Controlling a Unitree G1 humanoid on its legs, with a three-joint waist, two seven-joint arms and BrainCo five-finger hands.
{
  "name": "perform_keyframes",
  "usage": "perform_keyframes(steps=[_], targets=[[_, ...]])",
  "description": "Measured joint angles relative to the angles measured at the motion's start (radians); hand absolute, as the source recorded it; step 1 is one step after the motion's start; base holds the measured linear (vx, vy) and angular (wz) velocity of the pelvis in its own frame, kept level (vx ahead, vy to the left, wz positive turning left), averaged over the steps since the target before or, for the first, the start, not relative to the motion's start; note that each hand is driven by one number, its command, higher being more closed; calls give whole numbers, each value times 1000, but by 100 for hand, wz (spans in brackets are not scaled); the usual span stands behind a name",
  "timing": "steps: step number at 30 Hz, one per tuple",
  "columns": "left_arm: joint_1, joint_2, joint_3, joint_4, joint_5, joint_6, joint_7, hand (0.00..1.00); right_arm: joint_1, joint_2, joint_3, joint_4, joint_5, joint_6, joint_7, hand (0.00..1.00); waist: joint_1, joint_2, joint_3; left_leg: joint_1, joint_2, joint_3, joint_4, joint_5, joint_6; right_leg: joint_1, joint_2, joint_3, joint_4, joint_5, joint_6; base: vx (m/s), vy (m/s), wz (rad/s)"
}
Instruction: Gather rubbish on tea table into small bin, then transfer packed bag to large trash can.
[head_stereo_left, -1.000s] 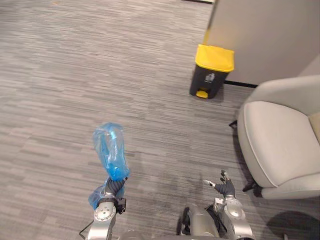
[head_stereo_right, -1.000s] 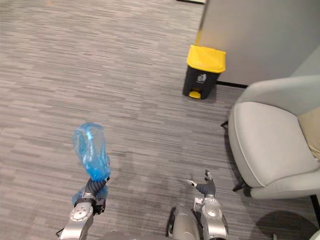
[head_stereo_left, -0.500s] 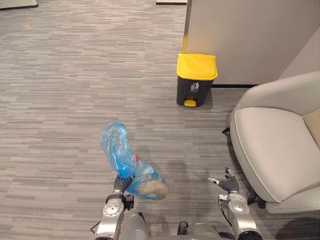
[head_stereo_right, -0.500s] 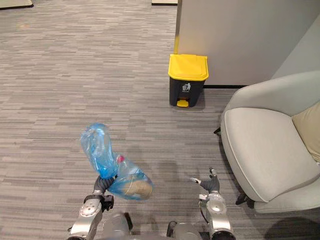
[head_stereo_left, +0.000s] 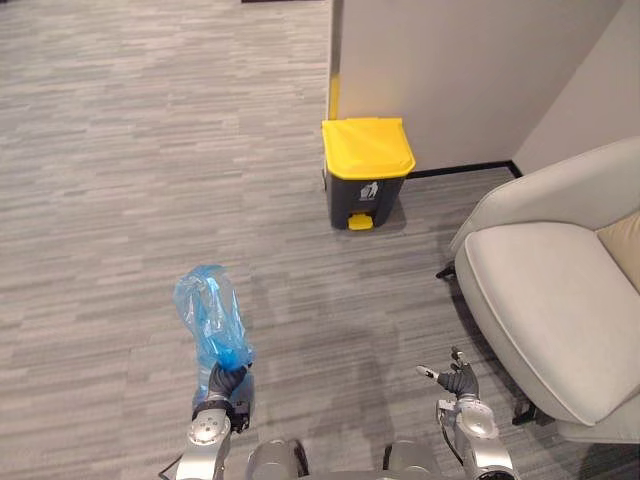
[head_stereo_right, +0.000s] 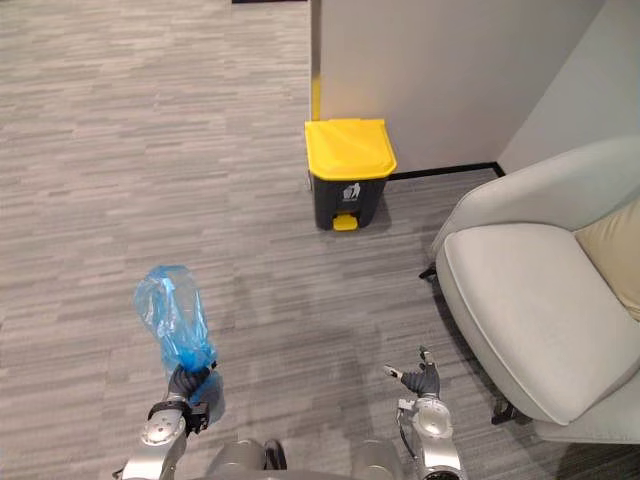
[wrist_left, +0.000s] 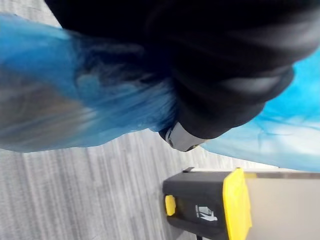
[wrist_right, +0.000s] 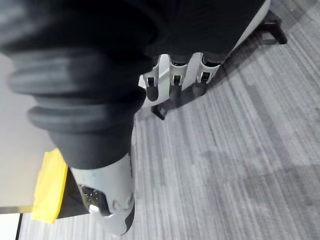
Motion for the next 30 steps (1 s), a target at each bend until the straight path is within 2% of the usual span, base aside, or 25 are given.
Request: perform_keyframes(steps=[1,3,4,5,6,7,9,11,12,14,15,16,17,18,20,21,22,23,24,25,26,27,28,29,30], targets=[[-4,2,0,1,0,0,2,100,-6,-1,0,3,-1,0,0,0,-1,1,1,18,6,8,-10,-6,-10,-30,5,-26,-14,-6,-12,460,-114,-32],[-36,11,2,41,-8,-3,2,100,-26,-17,6,48,-1,-3,0,0,-10,-4,4,78,18,16,-47,-16,-27,-122,33,-109,-198,4,-50,424,-174,-4],[-47,15,4,65,-9,-2,2,100,-32,-24,6,70,-1,-2,0,0,-18,-6,5,94,21,13,-59,-16,-31,-130,49,-120,-289,33,-70,484,-225,24],[-55,26,5,90,-9,-2,2,100,-33,-31,8,91,-1,-1,0,0,-33,-17,1,110,16,-2,-67,-19,-44,-128,71,-128,-432,109,-80,513,-183,29],[-73,14,4,129,-9,0,2,100,-47,-63,7,134,-1,0,0,0,-51,5,21,141,36,-48,-74,-30,-80,-95,102,-141,-465,211,-177,569,-210,7],[-80,15,5,139,-9,0,-1,100,-74,-75,3,152,-1,3,-1,0,-47,21,25,128,47,-85,-79,2,-94,-101,122,-137,-457,176,-189,461,-160,-10],[-99,6,5,146,-8,0,-1,100,-76,-82,-8,146,0,7,-1,0,-58,30,32,128,61,-129,-24,50,-123,-84,122,-148,-413,104,-195,454,-214,6],[-104,-20,5,136,-9,0,-6,100,-40,-74,-3,130,0,13,-1,0,-56,41,40,79,118,-180,207,95,-128,19,146,-181,-440,64,-202,451,-214,26],[-85,-42,5,104,-9,-1,-21,100,-15,-50,13,92,4,14,-1,0,-45,37,45,-27,170,-221,491,148,-129,116,171,-184,-500,50,-206,312,-133,2],[-71,-62,5,69,-9,-2,-22,100,-11,-30,18,48,6,12,-3,0,-22,28,47,-155,198,-214,703,121,-90,187,189,-164,-552,43,-209,355,-87,-32],[-59,-72,4,57,-10,-1,-23,100,-16,-24,27,24,6,10,-2,0,-11,23,48,-243,197,-188,728,107,-66,233,191,-153,-596,41,-207,309,-43,-35],[-55,-76,4,50,-11,-1,-24,100,-16,-22,27,16,7,9,-2,0,-4,22,49,-265,196,-175,711,99,-54,246,191,-147,-609,41,-207,374,18,-35],[-40,-80,5,25,-13,-1,-23,100,-22,-21,27,12,8,9,-2,0,15,17,51,-320,193,-133,624,81,-24,286,192,-125,-641,33,-191,252,48,-27],[-33,-80,5,20,-16,-1,-23,100,-25,-21,26,11,8,9,-2,0,19,18,52,-338,188,-124,585,78,-21,304,191,-120,-651,29,-184,398,105,-37],[-5,-81,7,17,-28,-1,-21,100,-19,-25,21,12,8,9,-3,0,31,14,51,-371,118,-113,295,94,-30,362,166,-92,-668,-6,-131,417,193,-25],[-5,-81,7,18,-28,-1,-21,100,-20,-26,19,13,8,9,-3,0,31,15,50,-371,113,-113,277,97,-35,365,165,-90,-668,-8,-129,487,277,-26],[-8,-79,9,29,-29,-1,-21,100,-27,-27,2,30,8,9,-4,0,34,16,47,-352,73,-126,140,224,-8,374,154,-67,-664,-33,-90,336,181,-18],[-9,-74,15,44,-29,0,-20,100,-32,-20,0,43,8,14,-4,0,36,-3,41,-341,58,-110,126,225,-9,374,140,-56,-665,-36,-84,428,211,-8],[-13,-70,15,50,-29,0,-18,100,-31,-17,-3,44,8,16,-3,0,31,-20,30,-337,27,-103,116,214,9,376,112,-50,-688,-25,-66,433,184,11],[-16,-63,14,54,-29,0,-19,100,-29,-18,-14,44,6,17,-4,0,30,-30,26,-333,3,-91,133,188,35,395,91,-45,-693,-16,-51,427,180,11],[-16,-64,14,57,-29,1,-18,100,-30,-19,-16,44,5,17,-4,0,31,-29,26,-324,-2,-84,137,179,40,396,81,-41,-681,-13,-45,477,210,-7],[-10,-63,13,57,-29,1,-18,100,-35,-18,-14,44,3,17,-3,0,29,-30,27,-290,-17,-80,130,158,46,393,62,-22,-623,1,-25,363,142,-17],[-3,-58,11,56,-29,1,-17,100,-33,-14,-13,45,3,17,-2,0,30,-22,26,-228,-24,-80,106,120,37,362,45,-7,-472,26,15,283,113,-15],[6,-53,9,56,-29,1,-17,100,-30,-11,-12,45,2,17,-3,0,29,-23,26,-201,-30,-80,94,109,31,334,33,2,-388,44,32,336,92,-1],[3,-40,-3,55,-29,1,-15,100,-26,-9,-6,45,-1,17,-2,0,25,-24,26,-157,-36,-83,75,93,35,260,10,24,-204,119,52,319,27,13]])
